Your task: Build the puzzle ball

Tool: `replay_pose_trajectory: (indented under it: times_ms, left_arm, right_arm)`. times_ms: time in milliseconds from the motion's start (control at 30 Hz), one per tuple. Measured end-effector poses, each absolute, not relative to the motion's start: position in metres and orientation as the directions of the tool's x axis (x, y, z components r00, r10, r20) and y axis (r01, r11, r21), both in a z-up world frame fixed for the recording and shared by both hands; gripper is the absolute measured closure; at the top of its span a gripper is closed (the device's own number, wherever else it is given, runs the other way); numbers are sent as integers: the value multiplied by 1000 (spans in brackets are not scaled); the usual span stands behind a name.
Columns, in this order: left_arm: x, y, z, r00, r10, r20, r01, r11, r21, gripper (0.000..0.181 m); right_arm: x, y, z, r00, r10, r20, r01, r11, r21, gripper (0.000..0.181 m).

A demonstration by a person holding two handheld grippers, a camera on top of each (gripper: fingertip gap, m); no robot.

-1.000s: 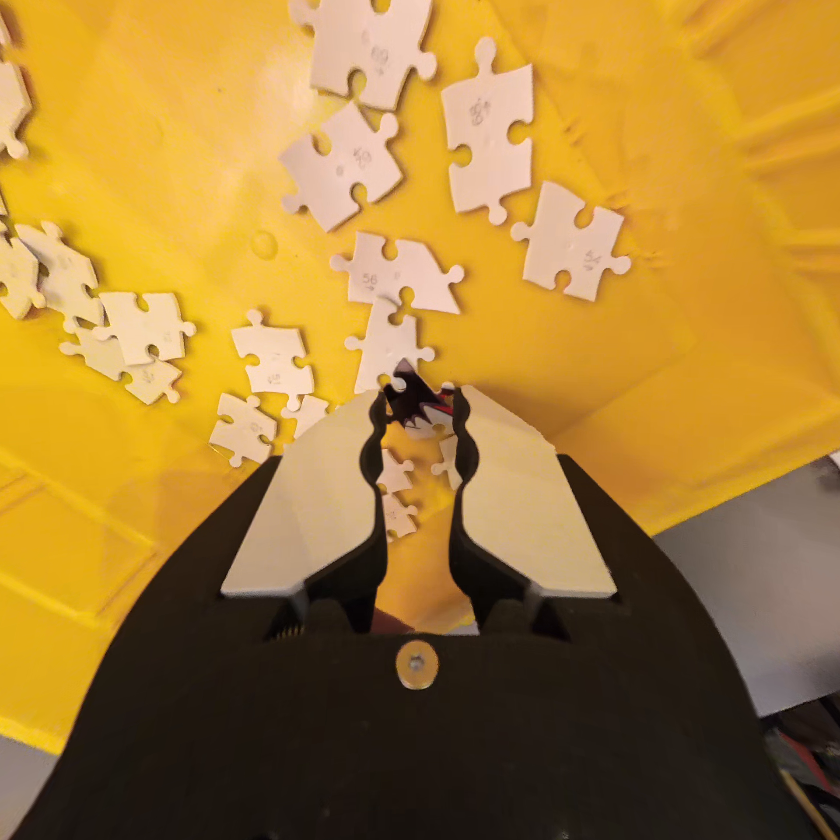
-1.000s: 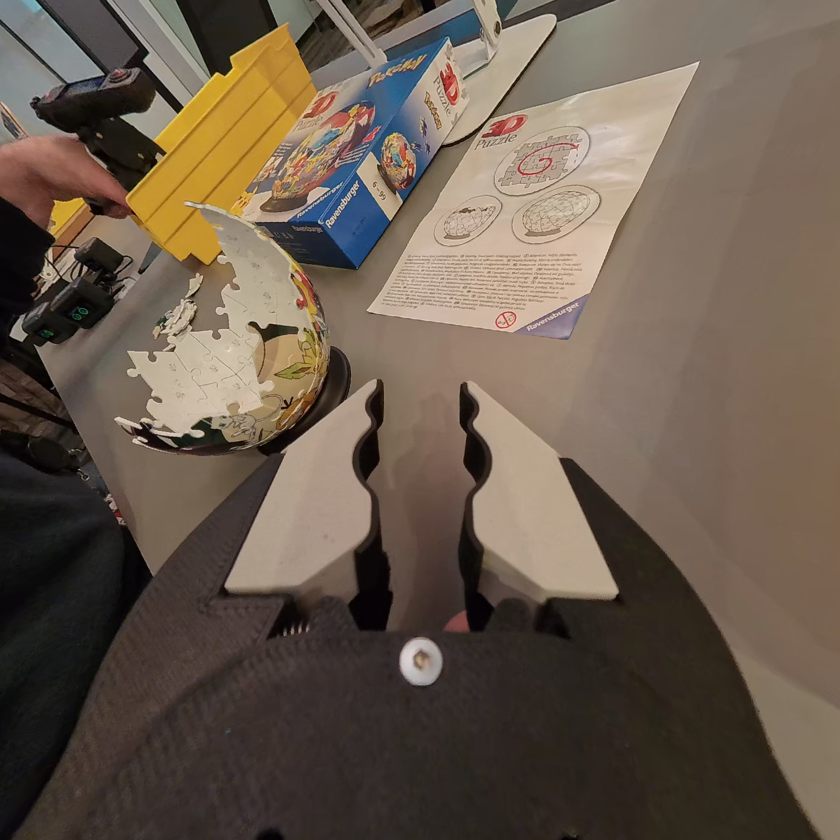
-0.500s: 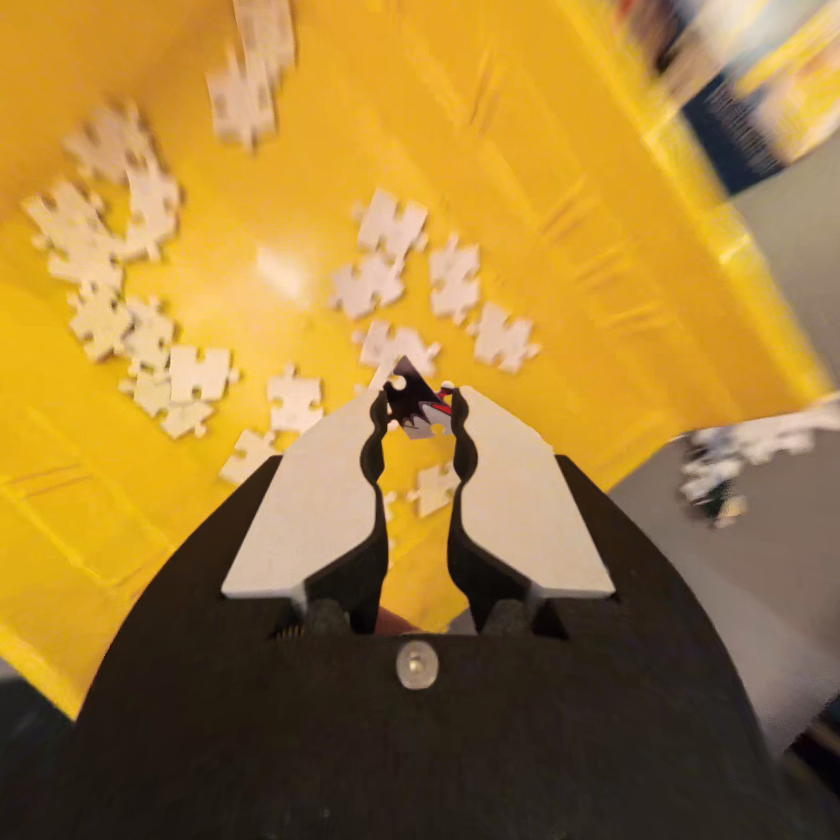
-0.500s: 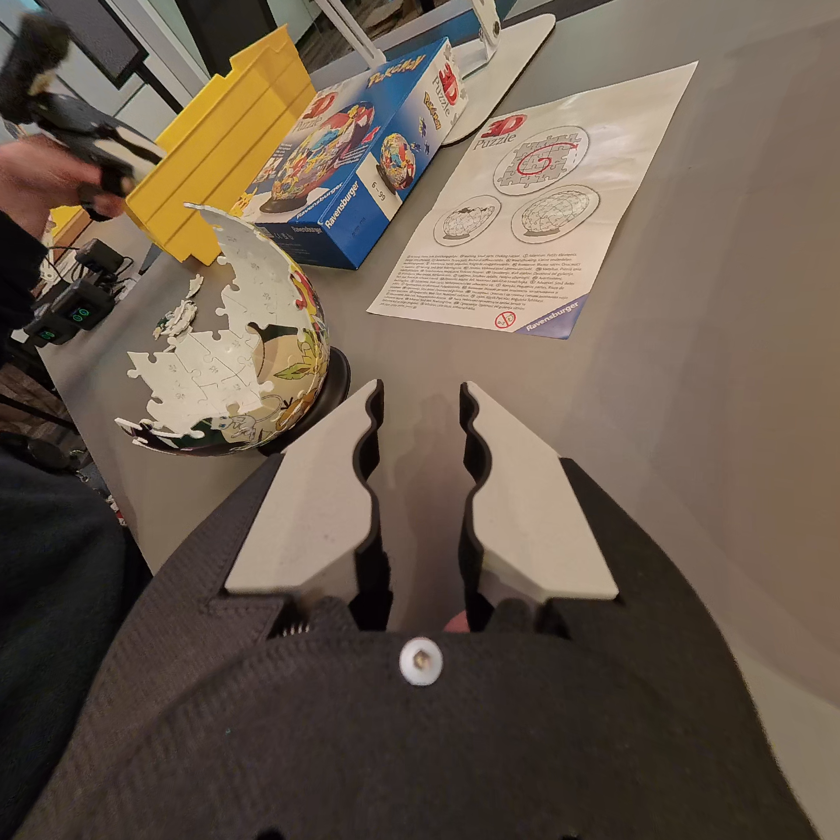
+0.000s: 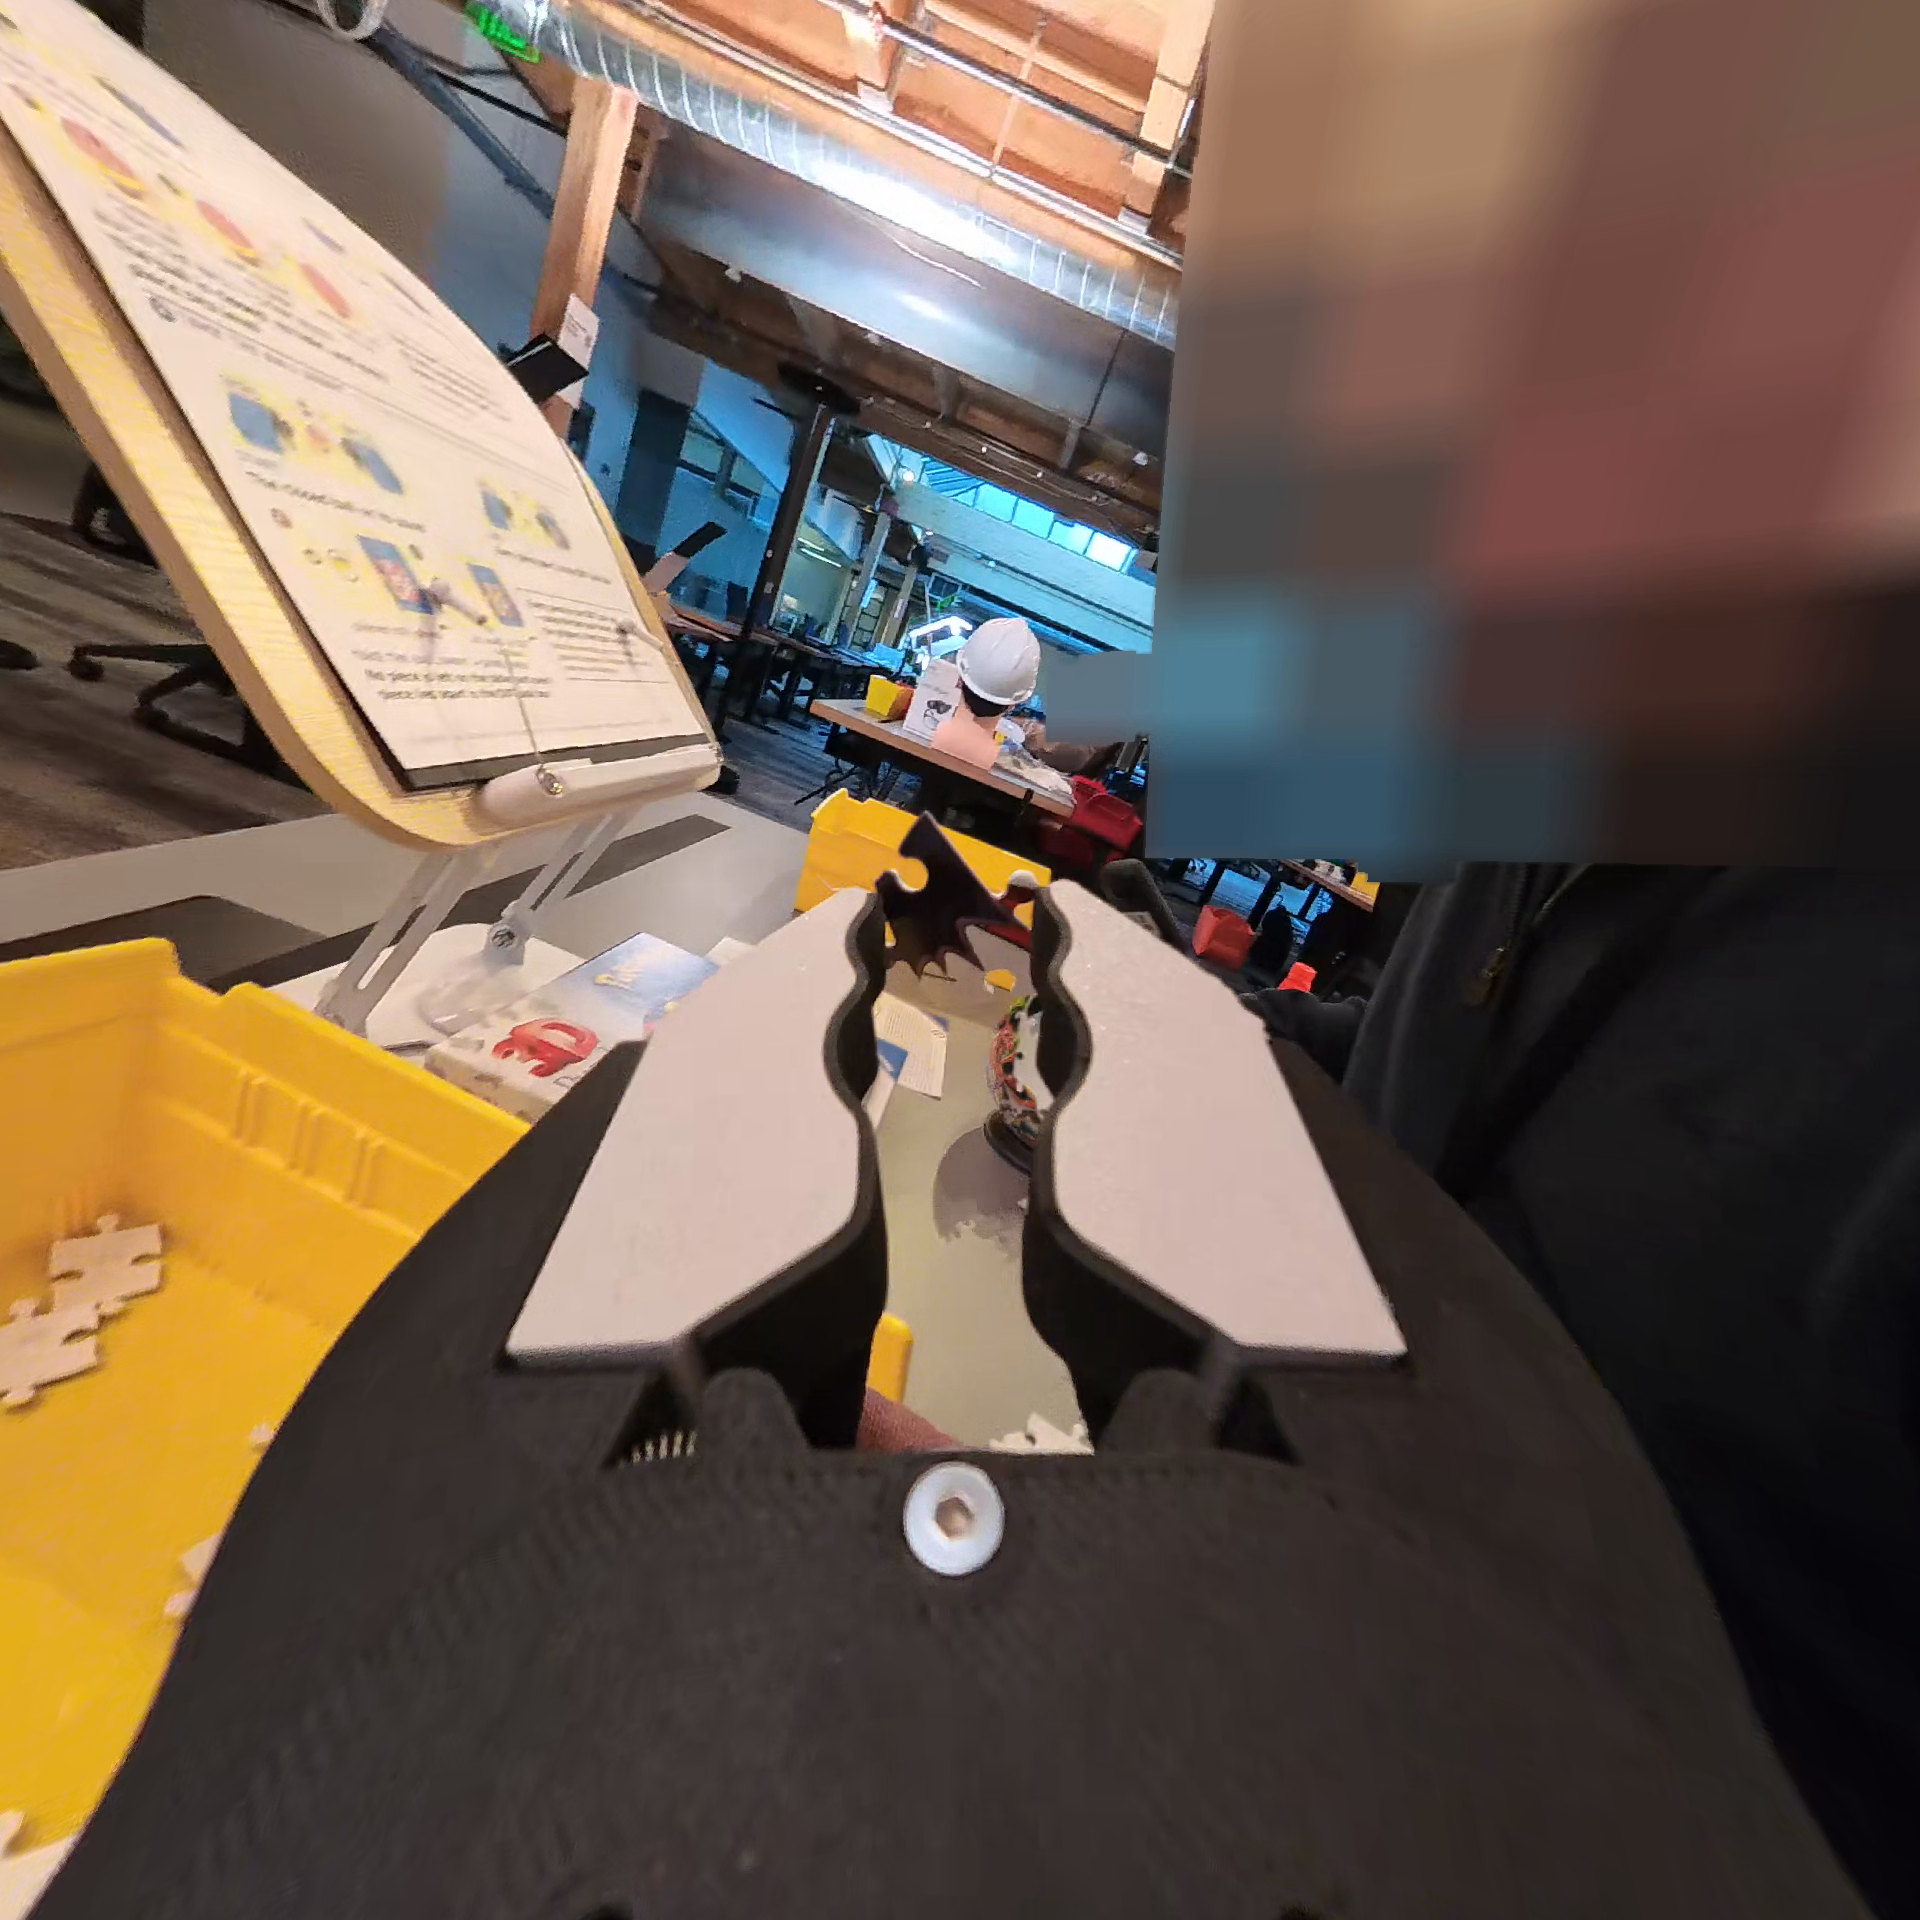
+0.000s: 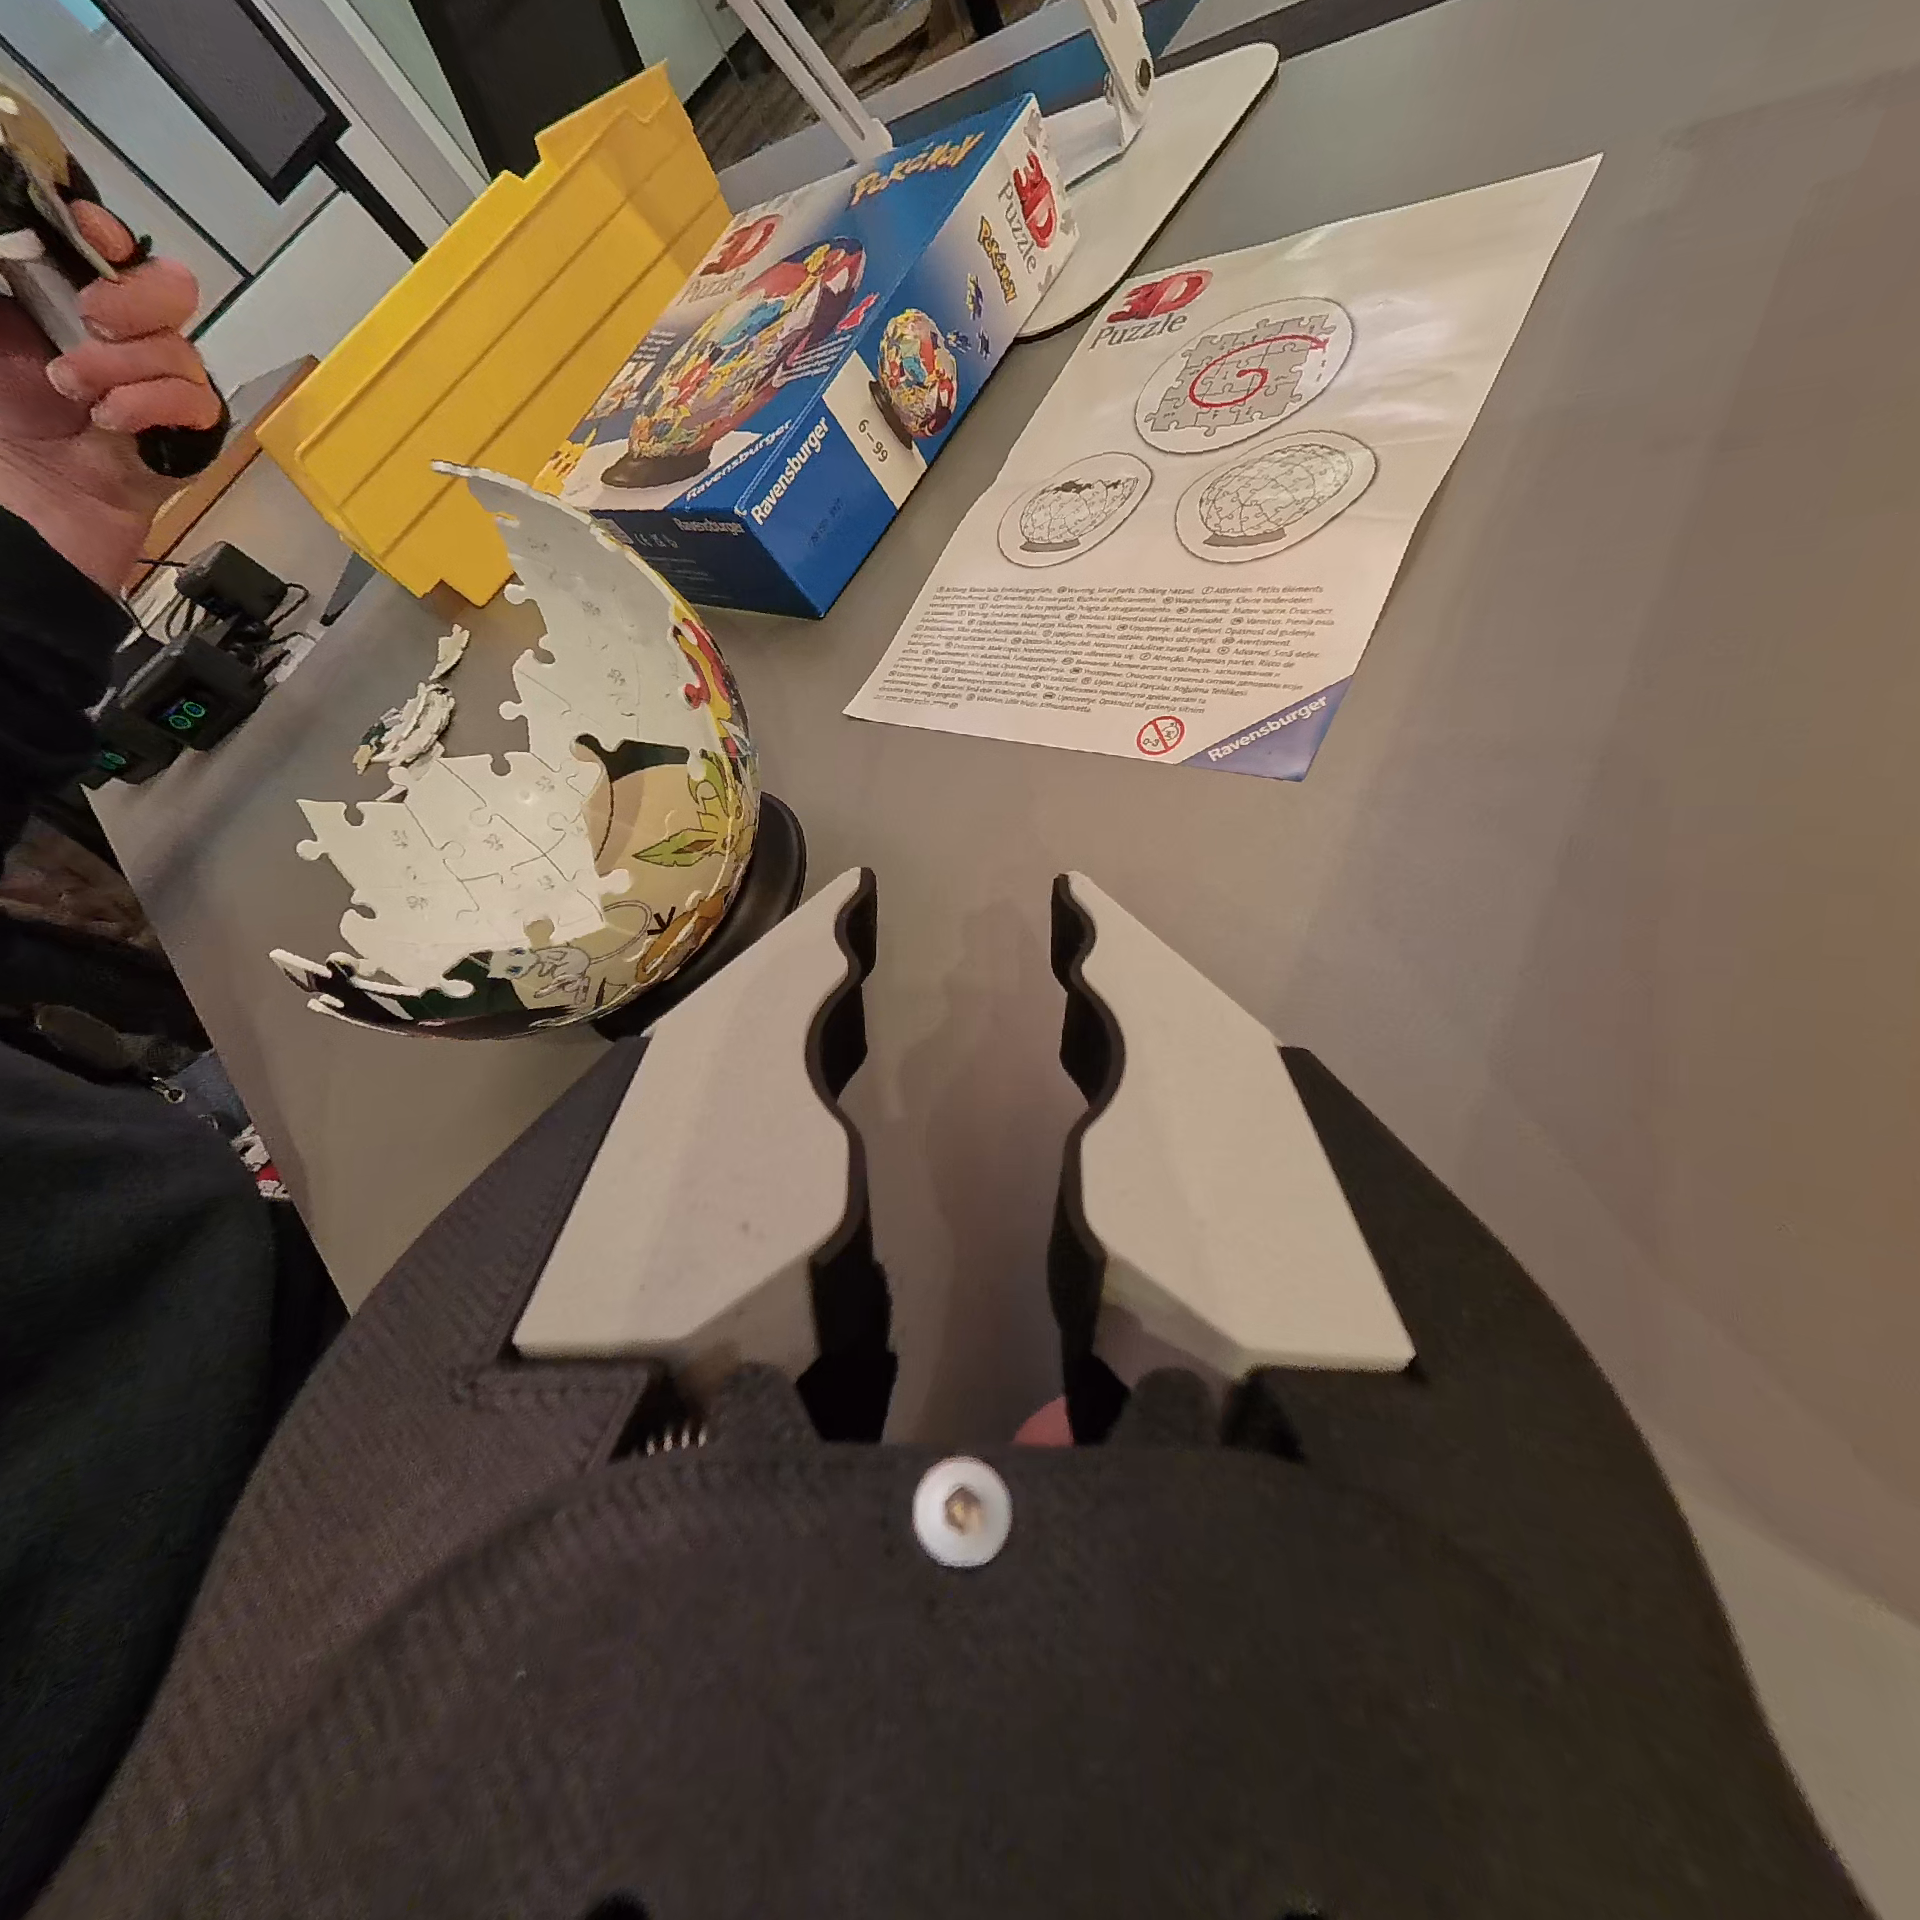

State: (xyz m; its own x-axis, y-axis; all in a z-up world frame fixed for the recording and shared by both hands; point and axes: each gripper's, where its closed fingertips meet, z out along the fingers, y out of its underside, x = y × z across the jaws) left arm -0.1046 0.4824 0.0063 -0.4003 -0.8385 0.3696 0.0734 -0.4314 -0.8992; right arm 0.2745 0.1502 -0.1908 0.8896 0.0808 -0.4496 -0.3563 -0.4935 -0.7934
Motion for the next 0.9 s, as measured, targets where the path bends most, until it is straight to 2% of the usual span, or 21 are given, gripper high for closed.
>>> replay_pose_trajectory:
  times_ms: [167, 333, 467, 567, 667, 900]
  left_arm:
    - [-100, 467, 2, -382, -852, 358, 20, -395, -918, 155]
    - [-88, 443, -55, -203, -951, 234, -327, -160, -931, 154]
    - [-88, 376, -95, -298, -931, 213, -547, -16, -837, 154]
    - [-76, 329, -126, -351, -893, 281, -573, -33, -819, 154]
    - [-62, 307, -154, -335, -849, 409, -559, -170, -812, 154]
    - [-57, 318, -203, -237, -944, 232, -611, -41, -790, 149]
  right_arm:
    - [275, 150, -190, 889, 82, -451, -357, -492, -794, 149]
    - [275, 150, -191, 889, 81, -451, -358, -493, -793, 149]
    - [275, 151, -192, 889, 76, -451, -358, -498, -790, 149]
    - [275, 151, -192, 889, 73, -452, -360, -500, -788, 149]
    - [275, 151, -193, 891, 72, -448, -356, -503, -788, 149]
    - [275, 151, -194, 893, 65, -445, -354, -508, -785, 149]
